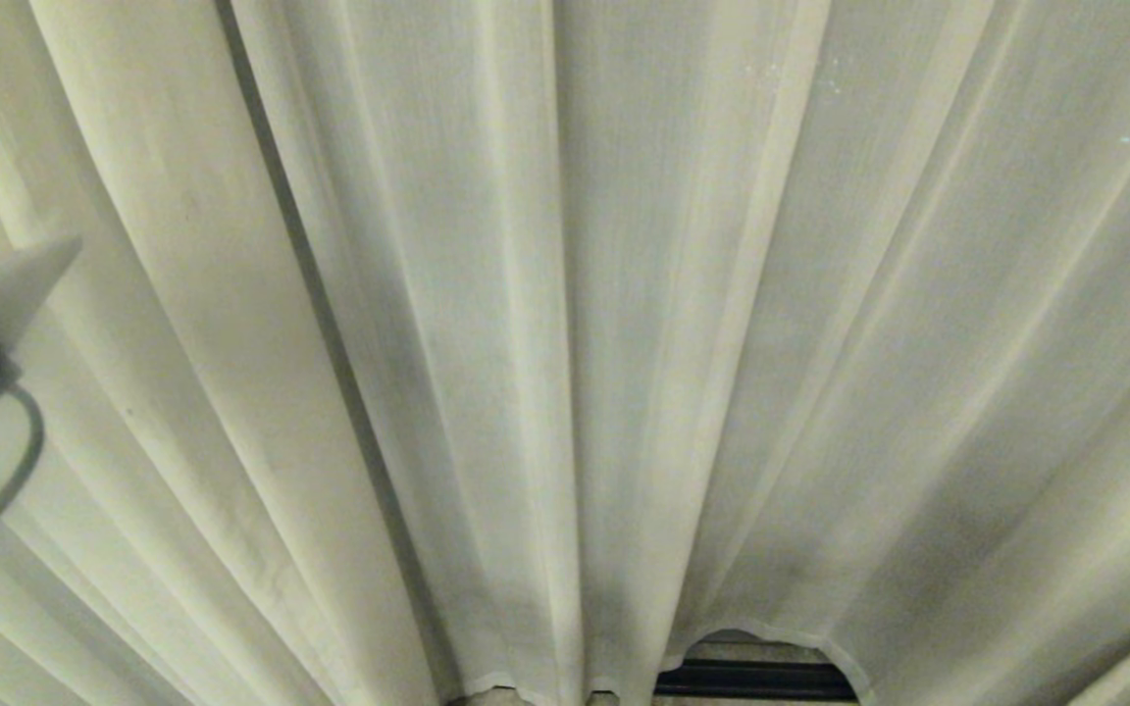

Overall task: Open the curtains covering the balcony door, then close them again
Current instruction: Close the outer curtains on both sides

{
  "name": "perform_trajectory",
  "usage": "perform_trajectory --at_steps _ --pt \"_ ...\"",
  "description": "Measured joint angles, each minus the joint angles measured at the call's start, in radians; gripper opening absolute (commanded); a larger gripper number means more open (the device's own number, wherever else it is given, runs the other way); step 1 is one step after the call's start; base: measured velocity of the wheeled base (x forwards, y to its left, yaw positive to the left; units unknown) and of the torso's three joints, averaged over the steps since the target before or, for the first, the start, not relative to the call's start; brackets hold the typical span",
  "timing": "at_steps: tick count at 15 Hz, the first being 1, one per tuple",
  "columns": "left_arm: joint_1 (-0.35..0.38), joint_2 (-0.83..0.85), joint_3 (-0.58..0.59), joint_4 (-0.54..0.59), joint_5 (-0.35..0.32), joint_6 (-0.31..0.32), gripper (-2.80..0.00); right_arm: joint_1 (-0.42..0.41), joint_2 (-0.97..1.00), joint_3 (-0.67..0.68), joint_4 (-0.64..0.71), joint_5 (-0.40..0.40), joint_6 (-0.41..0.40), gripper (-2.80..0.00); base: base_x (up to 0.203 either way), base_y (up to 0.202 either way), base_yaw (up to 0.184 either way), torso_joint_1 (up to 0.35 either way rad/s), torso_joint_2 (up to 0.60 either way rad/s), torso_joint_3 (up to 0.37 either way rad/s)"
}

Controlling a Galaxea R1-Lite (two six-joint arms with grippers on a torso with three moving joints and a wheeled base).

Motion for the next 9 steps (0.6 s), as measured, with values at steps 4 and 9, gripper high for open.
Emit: perform_trajectory --at_steps 4,9 --pt "-0.004 -0.009 0.023 -0.001 -0.003 0.0 -2.8 0.0 0.0 0.0 0.0 0.0 0.0 -2.8 0.0 0.0 0.0 0.0 0.0 0.0" --pt "-0.002 -0.055 0.143 -0.001 -0.004 0.0 -2.8 0.0 0.0 0.0 0.0 0.0 0.0 -2.8 0.0 0.0 0.0 0.0 0.0 0.0"
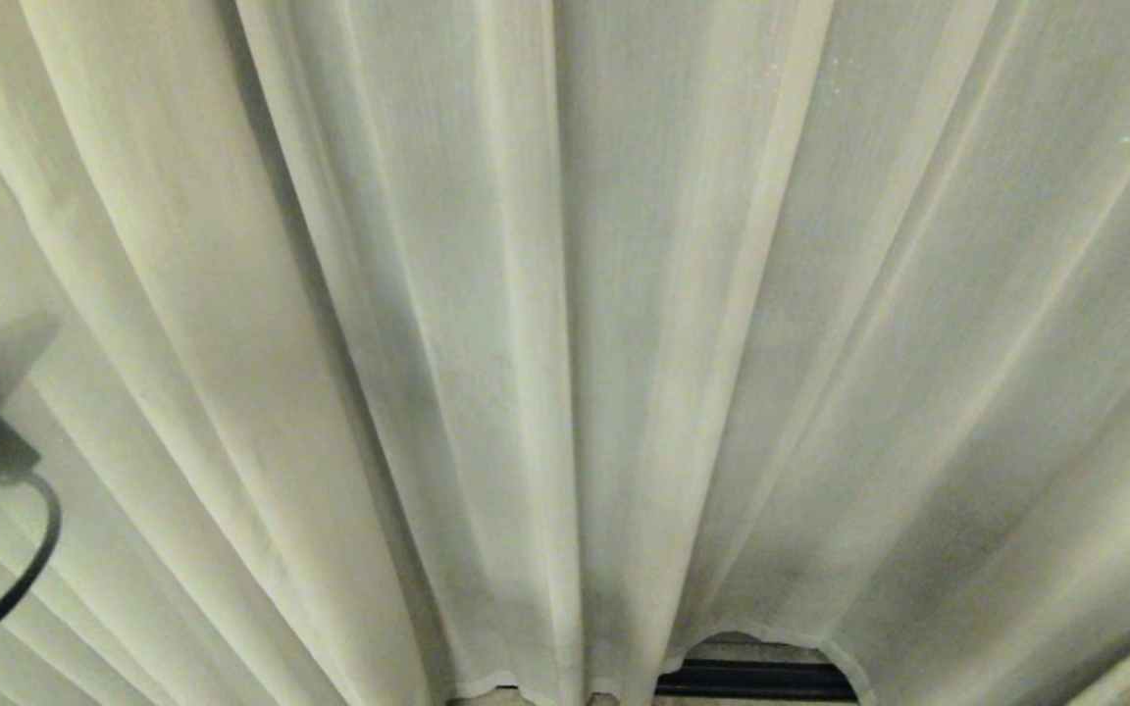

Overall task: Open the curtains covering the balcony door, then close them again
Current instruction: Close the outer curtains on both sides

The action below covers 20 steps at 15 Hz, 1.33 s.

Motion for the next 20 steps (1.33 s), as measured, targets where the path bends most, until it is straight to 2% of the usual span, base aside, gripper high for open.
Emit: perform_trajectory --at_steps 7,9,16,20 --pt "0.017 -0.141 0.225 0.003 -0.026 0.019 -2.8 0.0 0.0 0.0 0.0 0.0 0.0 -2.8 0.0 0.0 0.0 0.0 0.0 0.0" --pt "0.022 -0.203 0.272 0.051 -0.045 0.024 -2.8 0.0 0.0 0.0 0.0 0.0 0.0 -2.8 0.0 0.0 0.0 0.0 0.0 0.0" --pt "0.02 -0.561 0.353 0.426 -0.047 0.077 -2.8 0.0 0.0 0.0 0.0 0.0 0.0 -2.8 0.0 0.0 0.0 0.0 0.0 0.0" --pt "0.015 -0.742 0.369 0.688 -0.046 0.119 -2.8 0.0 0.0 0.0 0.0 0.0 0.0 -2.8 0.0 0.0 0.0 0.0 0.0 0.0"
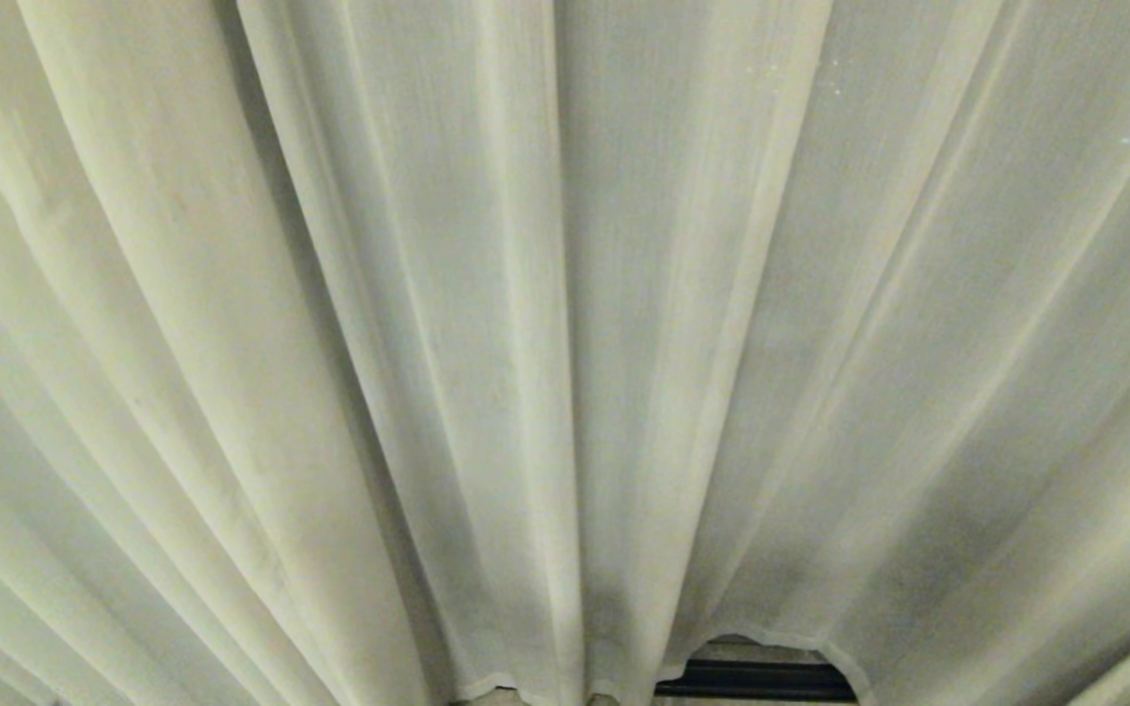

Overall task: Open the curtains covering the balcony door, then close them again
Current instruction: Close the outer curtains on both sides

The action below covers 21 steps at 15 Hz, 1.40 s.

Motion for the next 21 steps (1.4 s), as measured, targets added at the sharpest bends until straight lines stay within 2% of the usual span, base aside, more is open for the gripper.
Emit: perform_trajectory --at_steps 2,8,21 --pt "-0.008 -0.064 0.001 0.041 0.006 0.009 -2.8 0.0 0.0 0.0 0.0 0.0 0.0 -2.8 0.0 0.0 0.0 0.0 0.0 0.0" --pt "-0.018 -0.225 0.002 0.046 0.011 0.009 -2.8 0.0 0.0 0.0 0.0 0.0 0.0 -2.8 0.0 0.0 0.0 0.0 0.0 0.0" --pt "-0.019 -0.244 0.002 0.045 0.01 0.0 -2.8 0.0 0.0 0.0 0.0 0.0 0.0 -2.8 0.0 0.0 0.0 0.0 0.0 0.0"
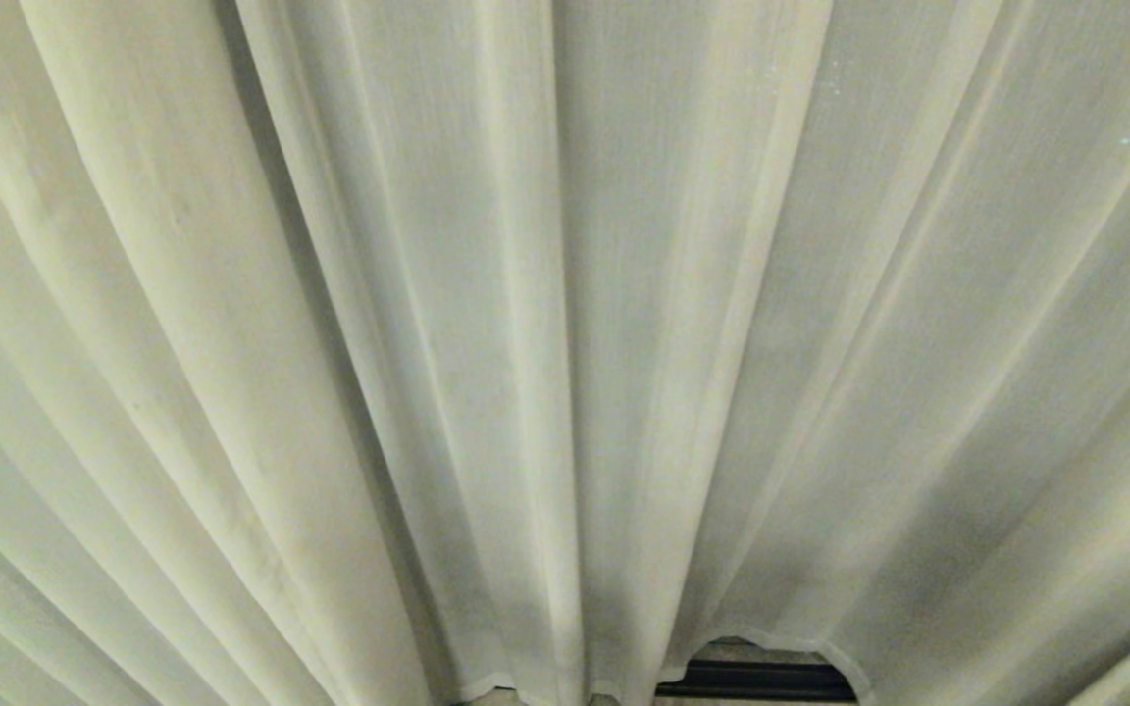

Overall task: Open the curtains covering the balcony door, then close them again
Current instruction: Close the outer curtains on both sides

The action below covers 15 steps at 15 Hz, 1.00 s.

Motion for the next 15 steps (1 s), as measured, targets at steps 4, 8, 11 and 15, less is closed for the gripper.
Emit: perform_trajectory --at_steps 4,8,11,15 --pt "0.0 0.0 0.0 0.0 0.0 -0.003 -2.8 0.0 0.0 0.0 0.0 0.0 0.0 -2.8 0.0 0.0 0.0 0.0 0.0 0.0" --pt "0.0 0.0 0.0 0.0 0.0 -0.003 -2.8 0.0 0.0 0.0 0.0 0.0 0.0 -2.8 0.0 0.0 0.0 0.0 0.0 0.0" --pt "-0.002 0.0 0.0 0.0 0.0 -0.003 -2.8 -0.001 0.0 0.0 0.0 0.001 0.0 -2.8 0.001 -0.063 -0.003 0.0 0.0 0.002" --pt "0.002 0.0 0.0 -0.001 0.0 -0.003 -2.8 0.001 0.0 0.0 0.002 0.0 0.0 -2.8 0.0 -0.194 0.0 0.002 0.0 0.004"
